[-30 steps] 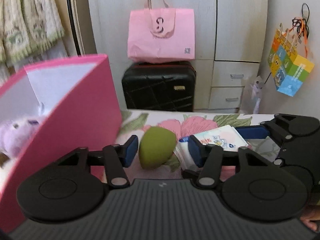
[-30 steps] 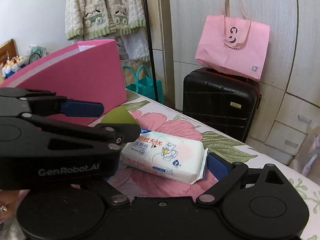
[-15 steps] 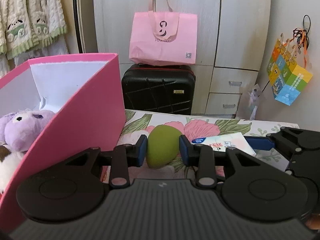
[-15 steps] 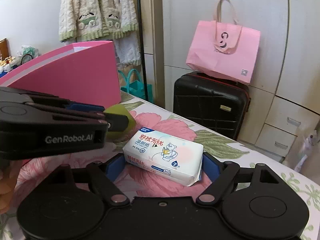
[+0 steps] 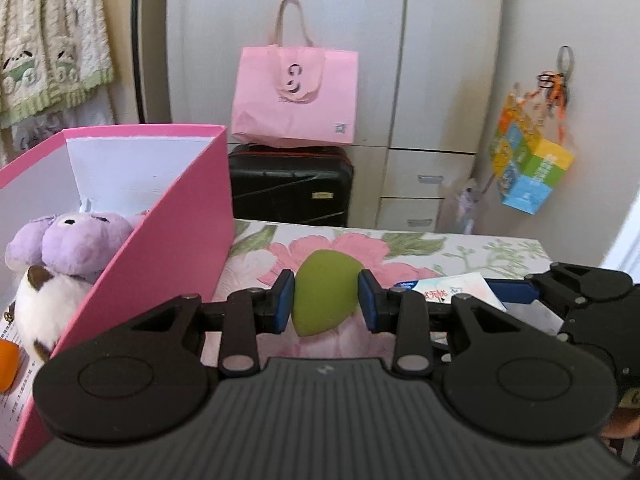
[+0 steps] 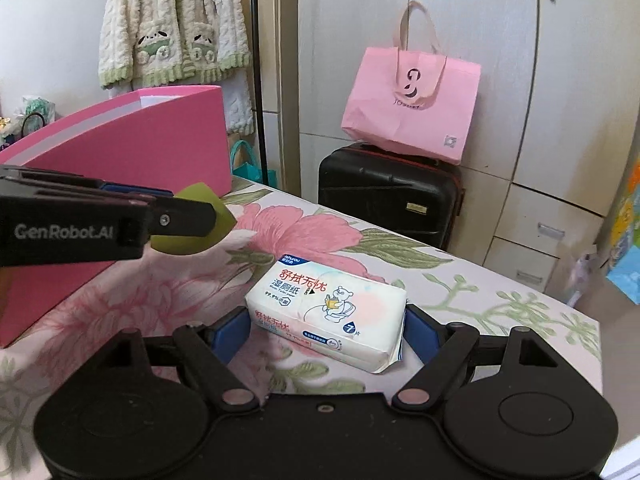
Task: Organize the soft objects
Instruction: 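Carry the green sponge in the left gripper over the box while the right gripper carries the wipes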
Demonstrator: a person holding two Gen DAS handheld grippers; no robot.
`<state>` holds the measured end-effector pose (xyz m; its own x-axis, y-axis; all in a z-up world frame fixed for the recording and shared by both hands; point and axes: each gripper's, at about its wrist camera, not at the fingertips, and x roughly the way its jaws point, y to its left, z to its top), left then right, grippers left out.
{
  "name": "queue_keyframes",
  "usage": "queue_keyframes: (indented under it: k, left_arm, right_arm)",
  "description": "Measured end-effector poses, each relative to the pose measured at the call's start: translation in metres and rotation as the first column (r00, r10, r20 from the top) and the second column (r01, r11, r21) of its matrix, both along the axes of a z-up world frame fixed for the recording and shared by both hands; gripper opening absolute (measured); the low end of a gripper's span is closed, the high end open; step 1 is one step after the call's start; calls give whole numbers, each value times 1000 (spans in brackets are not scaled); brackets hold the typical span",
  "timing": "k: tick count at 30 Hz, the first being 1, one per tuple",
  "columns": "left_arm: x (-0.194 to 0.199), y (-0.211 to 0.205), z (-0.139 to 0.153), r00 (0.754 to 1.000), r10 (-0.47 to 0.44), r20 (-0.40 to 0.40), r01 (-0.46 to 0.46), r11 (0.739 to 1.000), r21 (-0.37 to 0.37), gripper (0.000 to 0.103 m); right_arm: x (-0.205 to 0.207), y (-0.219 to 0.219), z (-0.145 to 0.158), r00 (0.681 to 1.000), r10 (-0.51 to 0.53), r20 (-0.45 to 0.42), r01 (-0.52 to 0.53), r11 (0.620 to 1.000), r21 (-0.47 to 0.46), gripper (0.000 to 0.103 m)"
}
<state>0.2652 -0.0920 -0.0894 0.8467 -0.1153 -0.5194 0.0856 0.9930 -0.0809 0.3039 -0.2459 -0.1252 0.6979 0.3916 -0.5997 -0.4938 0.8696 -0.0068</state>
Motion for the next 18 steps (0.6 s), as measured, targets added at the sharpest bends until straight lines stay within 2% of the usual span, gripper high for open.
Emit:
queue_keyframes:
  k: [5,10,18]
  left_arm:
    - [-24,2,5,999,-46,17,46,999,-17,33]
    - [-56,14,12,996,-85,39,87,995,-55,33]
    - [-102,32,20,986,-152,69,157,985,-77,33]
  right_arm:
    - [-24,-4,9,999,-24,24,24,1000,-5,85]
    - [-52,-1,18,994,-76,83,83,994,-77,85]
    - [-94,1,34,990,-109,93,114,992,-47,86]
